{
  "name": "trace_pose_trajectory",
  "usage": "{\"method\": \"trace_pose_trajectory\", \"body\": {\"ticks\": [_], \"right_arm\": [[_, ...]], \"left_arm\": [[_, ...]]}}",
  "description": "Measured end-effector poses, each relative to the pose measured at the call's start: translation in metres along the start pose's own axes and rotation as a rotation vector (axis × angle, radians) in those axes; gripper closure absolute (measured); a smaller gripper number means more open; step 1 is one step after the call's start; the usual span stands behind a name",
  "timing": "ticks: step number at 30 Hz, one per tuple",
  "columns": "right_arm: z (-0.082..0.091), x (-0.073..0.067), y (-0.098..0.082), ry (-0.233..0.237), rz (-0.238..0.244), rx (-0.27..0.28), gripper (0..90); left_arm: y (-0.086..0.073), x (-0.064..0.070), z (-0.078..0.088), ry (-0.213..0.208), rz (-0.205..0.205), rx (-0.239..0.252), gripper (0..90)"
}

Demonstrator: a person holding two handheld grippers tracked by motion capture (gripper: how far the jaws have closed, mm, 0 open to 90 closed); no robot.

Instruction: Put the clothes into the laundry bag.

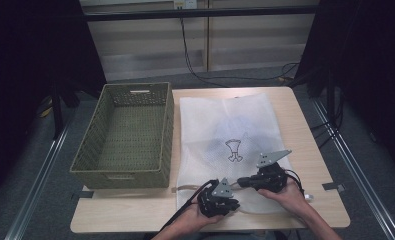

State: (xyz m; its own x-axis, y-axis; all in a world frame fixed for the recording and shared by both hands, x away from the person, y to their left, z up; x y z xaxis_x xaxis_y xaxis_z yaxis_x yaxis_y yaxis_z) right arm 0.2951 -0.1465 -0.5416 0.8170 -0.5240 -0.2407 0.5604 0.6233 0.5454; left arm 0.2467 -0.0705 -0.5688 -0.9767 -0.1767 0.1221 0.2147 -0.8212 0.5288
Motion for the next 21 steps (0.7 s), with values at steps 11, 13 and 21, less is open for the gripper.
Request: {"method": "trace_pose_trajectory", "body": {"ticks": [11,13,21], "right_arm": [[-0.014,0.007,-0.007,-0.040,-0.013,-0.045,89.8],[-0.016,0.010,-0.007,-0.050,-0.018,-0.051,89.8],[-0.025,0.017,-0.008,-0.068,-0.039,-0.075,89.7]], "left_arm": [[0.001,0.001,-0.001,0.003,-0.002,0.017,83.0],[0.001,0.001,-0.001,0.005,-0.006,0.016,82.6],[0.001,0.002,-0.001,0.007,-0.008,0.017,81.5]]}}
Point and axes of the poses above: each handheld gripper's, and its own axes: z roughly backward along the jaws, y roughly out of its top, x roughly to its right, the point moved 10 cm from there along -z, roughly forward along the jaws, and after that the axes turned 15 degrees about -x, right-handed, at the moved point
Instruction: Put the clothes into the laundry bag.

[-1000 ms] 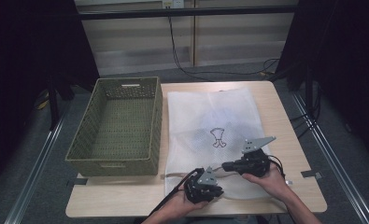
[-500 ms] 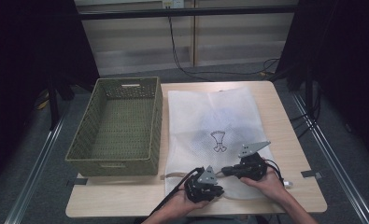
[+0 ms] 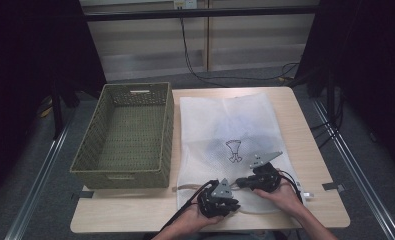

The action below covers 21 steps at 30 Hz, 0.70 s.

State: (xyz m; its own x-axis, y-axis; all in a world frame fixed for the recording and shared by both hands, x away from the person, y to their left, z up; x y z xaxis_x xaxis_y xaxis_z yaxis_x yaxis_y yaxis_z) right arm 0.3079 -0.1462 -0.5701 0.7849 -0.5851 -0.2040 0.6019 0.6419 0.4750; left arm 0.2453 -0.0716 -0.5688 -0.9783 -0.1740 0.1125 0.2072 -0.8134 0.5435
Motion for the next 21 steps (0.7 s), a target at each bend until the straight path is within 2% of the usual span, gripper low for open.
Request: {"method": "trace_pose_trajectory", "body": {"ticks": [3,7,8,9,11,13,15,16,21], "right_arm": [[-0.001,0.000,0.000,0.008,-0.018,0.006,89.5],[-0.001,0.000,0.000,-0.003,-0.027,0.003,88.7],[0.000,0.000,0.000,-0.008,-0.021,0.002,88.3],[0.000,0.000,0.000,-0.011,-0.022,0.004,87.6],[0.001,-0.001,0.001,-0.001,-0.022,0.013,86.7],[0.004,-0.002,0.001,0.006,-0.027,0.023,85.8],[0.008,-0.004,0.003,0.015,-0.022,0.044,85.0],[0.011,-0.004,0.004,0.015,-0.022,0.052,84.0],[0.026,-0.008,0.007,0.045,-0.036,0.119,72.4]], "left_arm": [[-0.001,0.001,0.000,0.005,-0.001,-0.007,80.4],[0.000,0.001,0.000,-0.024,0.030,0.016,78.5],[-0.001,0.000,0.001,-0.017,0.010,-0.002,78.3],[-0.001,0.001,0.001,-0.022,0.014,-0.002,76.6],[0.002,0.003,-0.001,-0.028,0.035,0.025,73.7],[0.000,0.004,0.001,-0.045,0.042,-0.007,70.8],[0.002,0.006,0.002,-0.064,0.070,0.000,66.4],[0.002,0.005,0.004,-0.057,0.061,-0.003,65.8],[0.012,0.002,0.018,-0.047,0.114,0.044,55.0]]}}
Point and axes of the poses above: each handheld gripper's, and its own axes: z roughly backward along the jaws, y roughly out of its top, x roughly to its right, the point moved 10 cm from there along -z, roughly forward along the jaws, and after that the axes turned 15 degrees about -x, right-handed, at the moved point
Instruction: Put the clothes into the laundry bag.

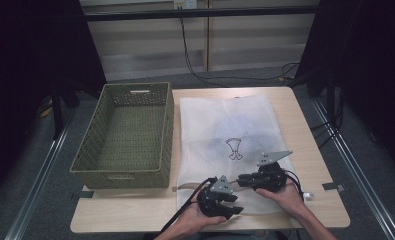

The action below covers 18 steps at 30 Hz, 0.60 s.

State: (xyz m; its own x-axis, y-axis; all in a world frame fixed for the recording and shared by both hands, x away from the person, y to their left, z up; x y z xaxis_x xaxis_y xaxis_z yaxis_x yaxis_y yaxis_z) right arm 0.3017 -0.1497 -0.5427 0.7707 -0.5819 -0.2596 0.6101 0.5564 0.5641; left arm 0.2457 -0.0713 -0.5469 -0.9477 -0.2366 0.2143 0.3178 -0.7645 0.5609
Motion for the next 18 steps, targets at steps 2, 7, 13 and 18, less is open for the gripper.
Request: {"method": "trace_pose_trajectory", "body": {"ticks": [2,7,13,18], "right_arm": [[0.006,-0.001,0.001,0.005,-0.004,0.017,69.2],[0.021,-0.002,0.005,0.001,-0.018,0.067,56.8],[0.043,-0.008,0.004,-0.019,-0.046,0.152,49.7],[0.064,-0.010,-0.006,-0.040,-0.074,0.218,46.4]], "left_arm": [[0.002,-0.001,0.007,0.000,0.017,0.018,50.9],[-0.001,-0.001,0.025,0.052,0.013,0.033,43.6],[-0.007,-0.001,0.058,0.076,0.061,0.092,31.9],[-0.033,-0.005,0.083,0.131,0.087,0.092,27.5]]}}
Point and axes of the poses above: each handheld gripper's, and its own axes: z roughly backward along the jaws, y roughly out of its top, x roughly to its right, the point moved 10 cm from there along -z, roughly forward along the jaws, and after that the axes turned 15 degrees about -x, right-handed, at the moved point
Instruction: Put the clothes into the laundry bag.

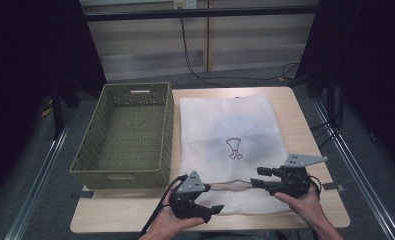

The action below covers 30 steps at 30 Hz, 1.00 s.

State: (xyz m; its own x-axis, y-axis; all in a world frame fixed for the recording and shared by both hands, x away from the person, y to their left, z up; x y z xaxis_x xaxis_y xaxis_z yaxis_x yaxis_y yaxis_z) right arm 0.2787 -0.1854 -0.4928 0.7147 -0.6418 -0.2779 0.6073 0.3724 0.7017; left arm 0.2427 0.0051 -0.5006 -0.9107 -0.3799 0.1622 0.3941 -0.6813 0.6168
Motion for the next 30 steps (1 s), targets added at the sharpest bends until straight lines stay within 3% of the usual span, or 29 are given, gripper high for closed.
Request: {"method": "trace_pose_trajectory", "body": {"ticks": [2,6,13,20,22,25,30], "right_arm": [[0.009,0.002,-0.003,-0.013,-0.012,0.015,46.0],[0.023,0.008,-0.011,-0.051,-0.038,0.029,45.7],[0.046,0.017,-0.025,-0.126,-0.070,0.067,46.5],[0.064,0.027,-0.038,-0.173,-0.114,0.106,45.7],[0.067,0.029,-0.041,-0.173,-0.126,0.108,45.7],[0.074,0.035,-0.047,-0.213,-0.133,0.105,45.4],[0.085,0.047,-0.058,-0.256,-0.168,0.147,44.4]], "left_arm": [[-0.011,-0.004,0.010,0.026,0.024,-0.004,27.4],[-0.025,-0.014,0.028,0.084,0.022,-0.007,25.5],[-0.051,-0.047,0.062,0.191,0.118,0.039,23.4],[-0.081,-0.069,0.090,0.245,0.229,0.089,22.6],[-0.087,-0.069,0.094,0.235,0.230,0.085,24.4],[-0.096,-0.072,0.102,0.267,0.226,0.079,25.7],[-0.109,-0.085,0.122,0.316,0.310,0.153,24.6]]}}
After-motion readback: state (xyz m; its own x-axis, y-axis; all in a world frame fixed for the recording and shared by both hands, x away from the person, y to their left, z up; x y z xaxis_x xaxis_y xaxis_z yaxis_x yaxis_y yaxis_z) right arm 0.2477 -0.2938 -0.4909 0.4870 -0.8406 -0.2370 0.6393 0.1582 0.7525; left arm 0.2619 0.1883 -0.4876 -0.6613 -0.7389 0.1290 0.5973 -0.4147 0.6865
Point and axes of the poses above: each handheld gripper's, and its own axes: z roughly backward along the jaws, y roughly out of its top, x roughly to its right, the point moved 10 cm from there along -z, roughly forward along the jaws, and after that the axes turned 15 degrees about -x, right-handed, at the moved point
